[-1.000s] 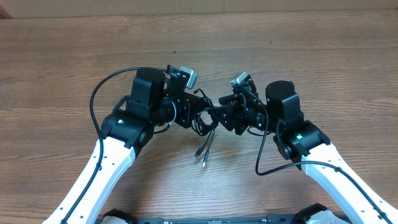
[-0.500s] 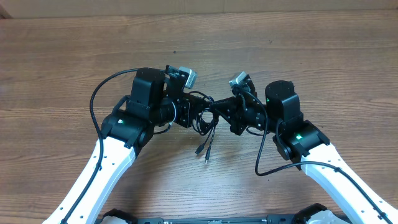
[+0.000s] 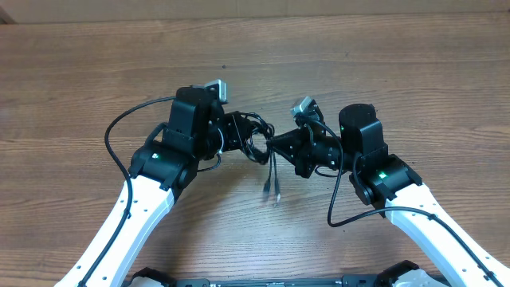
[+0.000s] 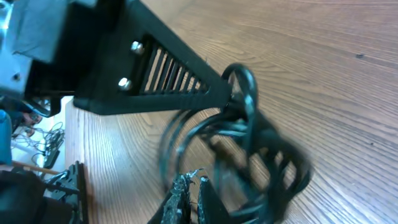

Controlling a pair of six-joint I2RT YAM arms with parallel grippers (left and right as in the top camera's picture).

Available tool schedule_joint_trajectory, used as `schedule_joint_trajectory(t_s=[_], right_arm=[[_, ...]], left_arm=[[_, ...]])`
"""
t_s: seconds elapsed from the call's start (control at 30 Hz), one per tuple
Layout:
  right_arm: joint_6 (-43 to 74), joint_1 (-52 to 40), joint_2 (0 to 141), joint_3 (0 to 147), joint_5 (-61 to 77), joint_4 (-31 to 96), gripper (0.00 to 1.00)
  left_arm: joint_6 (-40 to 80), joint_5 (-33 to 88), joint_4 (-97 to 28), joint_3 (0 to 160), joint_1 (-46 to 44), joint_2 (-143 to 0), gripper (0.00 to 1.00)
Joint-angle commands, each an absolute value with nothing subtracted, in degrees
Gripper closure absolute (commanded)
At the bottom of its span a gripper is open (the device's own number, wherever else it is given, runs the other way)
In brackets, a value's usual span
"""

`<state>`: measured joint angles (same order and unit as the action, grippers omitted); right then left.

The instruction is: Untangle cables

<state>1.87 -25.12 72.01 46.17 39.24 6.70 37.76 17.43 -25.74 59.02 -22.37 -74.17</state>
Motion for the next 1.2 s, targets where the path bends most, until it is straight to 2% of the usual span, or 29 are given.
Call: schedule_joint_trajectory(t_s=[0.0, 0.13, 0.2, 0.27, 0.33, 0.4, 0.67, 0.77, 1.0, 1.17], right_arm=[[1.7, -25.1, 72.1, 47.3, 40.8, 6.5, 0.96], [1.6, -25.1, 72.1, 47.3, 40.5, 6.5, 0.96], [1.6, -25.1, 72.1, 47.3, 38.9, 6.5, 0.81], [1.4, -25.1, 72.1, 47.3, 35.9, 6.5, 0.6], [0.2, -25.1, 72.1, 47.3, 33.7, 6.5, 0.47], [-2.6, -25.1, 72.1, 47.3, 33.1, 6.5, 0.4], [-10.8, -25.1, 72.1, 47.3, 32.2, 6.5, 0.36], [-10.8, -25.1, 72.1, 47.3, 29.1, 6.5, 0.38], [-10.8, -25.1, 72.1, 47.3, 28.5, 6.1, 0.95], [-10.5, -25.1, 72.1, 47.3, 31.0, 6.1, 0.96]], left_arm=[[43.7, 14.6, -25.7, 59.9, -22.1, -74.3, 0.96], [43.2, 15.7, -27.2, 59.9, -22.2, -74.3, 0.96], [40.7, 17.2, -27.6, 59.9, -22.2, -74.3, 0.96], [37.9, 19.2, -27.9, 59.9, -22.2, -74.3, 0.96], [35.5, 21.3, -28.3, 59.9, -22.2, -74.3, 0.96], [33.3, 23.6, -28.3, 59.9, -22.2, -74.3, 0.96], [30.2, 32.3, -28.1, 59.9, -22.2, -74.3, 0.96], [30.2, 34.0, -28.1, 59.9, -22.2, -74.3, 0.96], [30.1, 34.4, -28.1, 59.9, -22.2, -74.3, 0.96], [30.4, 32.4, -28.1, 59.9, -22.2, -74.3, 0.96]])
